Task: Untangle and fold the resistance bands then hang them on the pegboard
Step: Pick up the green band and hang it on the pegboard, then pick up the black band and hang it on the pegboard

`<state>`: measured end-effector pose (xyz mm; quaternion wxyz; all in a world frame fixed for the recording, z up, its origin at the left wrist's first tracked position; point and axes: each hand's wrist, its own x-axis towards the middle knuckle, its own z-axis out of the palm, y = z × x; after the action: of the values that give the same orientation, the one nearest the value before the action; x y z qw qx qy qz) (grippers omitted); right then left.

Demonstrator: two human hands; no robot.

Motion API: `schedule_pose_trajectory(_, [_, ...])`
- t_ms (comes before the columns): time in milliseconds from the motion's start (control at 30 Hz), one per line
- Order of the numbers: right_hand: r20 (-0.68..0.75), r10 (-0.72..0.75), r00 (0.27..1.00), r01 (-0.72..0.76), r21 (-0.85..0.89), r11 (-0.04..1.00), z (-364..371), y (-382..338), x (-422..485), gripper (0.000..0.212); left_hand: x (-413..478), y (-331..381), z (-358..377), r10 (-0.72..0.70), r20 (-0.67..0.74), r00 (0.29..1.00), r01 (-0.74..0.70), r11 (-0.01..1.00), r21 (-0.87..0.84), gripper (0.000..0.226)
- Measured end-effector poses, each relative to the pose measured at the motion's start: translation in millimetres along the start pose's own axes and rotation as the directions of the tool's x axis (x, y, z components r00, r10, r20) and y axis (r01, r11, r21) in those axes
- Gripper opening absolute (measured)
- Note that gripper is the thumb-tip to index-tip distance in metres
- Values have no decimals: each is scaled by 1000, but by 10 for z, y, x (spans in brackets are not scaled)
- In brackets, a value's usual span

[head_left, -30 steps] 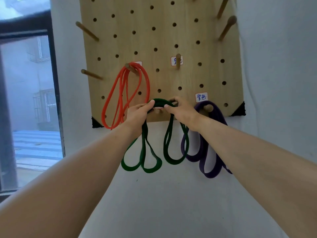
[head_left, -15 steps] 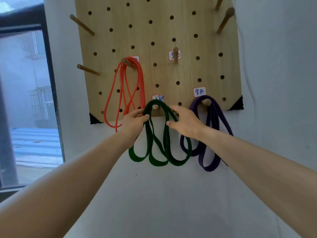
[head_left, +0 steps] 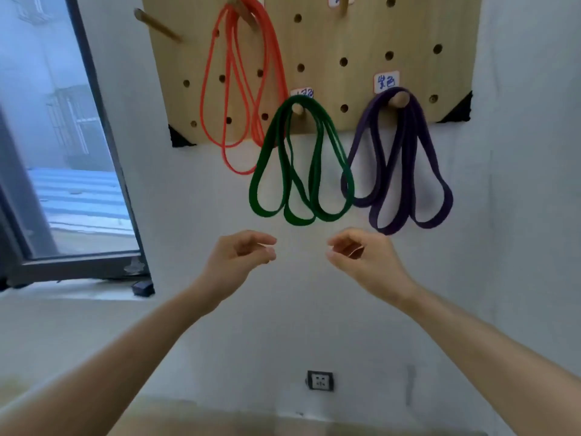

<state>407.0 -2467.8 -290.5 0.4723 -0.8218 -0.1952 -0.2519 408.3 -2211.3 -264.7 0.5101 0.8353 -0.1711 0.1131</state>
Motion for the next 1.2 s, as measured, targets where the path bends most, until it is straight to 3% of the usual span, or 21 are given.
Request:
schedule_pose_trajectory(100, [169, 119, 978, -120, -2, 993, 334, 326, -365, 9, -331, -406, 134, -74, 53, 996, 75, 997, -5, 13])
schedule_pose_trajectory(200, [354, 267, 896, -249, -97, 964, 728, 740, -851, 11, -801, -1022, 406, -199, 107, 974, 197, 980, 24, 11])
schedule_pose_trajectory(400, [611, 528, 590, -418, -328, 847, 1456, 1444, -2051, 20, -2101, -2266, 1050, -451, 257, 855, 419, 892, 171, 11])
schedule_pose_trajectory(567, [583, 664, 468, -495, -449, 743, 1750, 1788, -2929, 24, -2829, -2790, 1419, -623, 338, 705, 597, 779, 191, 13])
schedule_pose_trajectory(667, [605, 718, 344, -536, -501, 679, 1901, 1967, -3516, 24, -3223, -3051, 1620, -694, 373, 616, 673, 709, 211, 15])
schedule_pose_trajectory(833, [587, 791, 173, -577, -591, 564, 2062, 2142, -4326, 23, -3849, -3301, 1998, -747, 404, 528, 704, 651, 284, 25])
schedule_pose_trajectory(967, [541, 834, 108, -563, -658, 500, 2125, 2228, -4790, 36, -4249, -3494, 2202, -742, 433, 511, 553, 670, 496, 38])
schedule_pose_trajectory(1067, [523, 848, 85, -494, -717, 492, 2164, 2324, -5038, 48, -4566, -3669, 2221, -786, 479, 391, 539, 618, 573, 54])
schedule_pose_trajectory(1133, [524, 848, 76, -420, -755, 504, 2198, 2380, -5157, 44, -4740, -3749, 2180, -797, 489, 354, 565, 599, 567, 54])
schedule_pose_trajectory(1200, [522, 850, 68, -376, -776, 506, 2232, 2409, -5216, 35, -4841, -3807, 2133, -804, 471, 364, 592, 590, 549, 46])
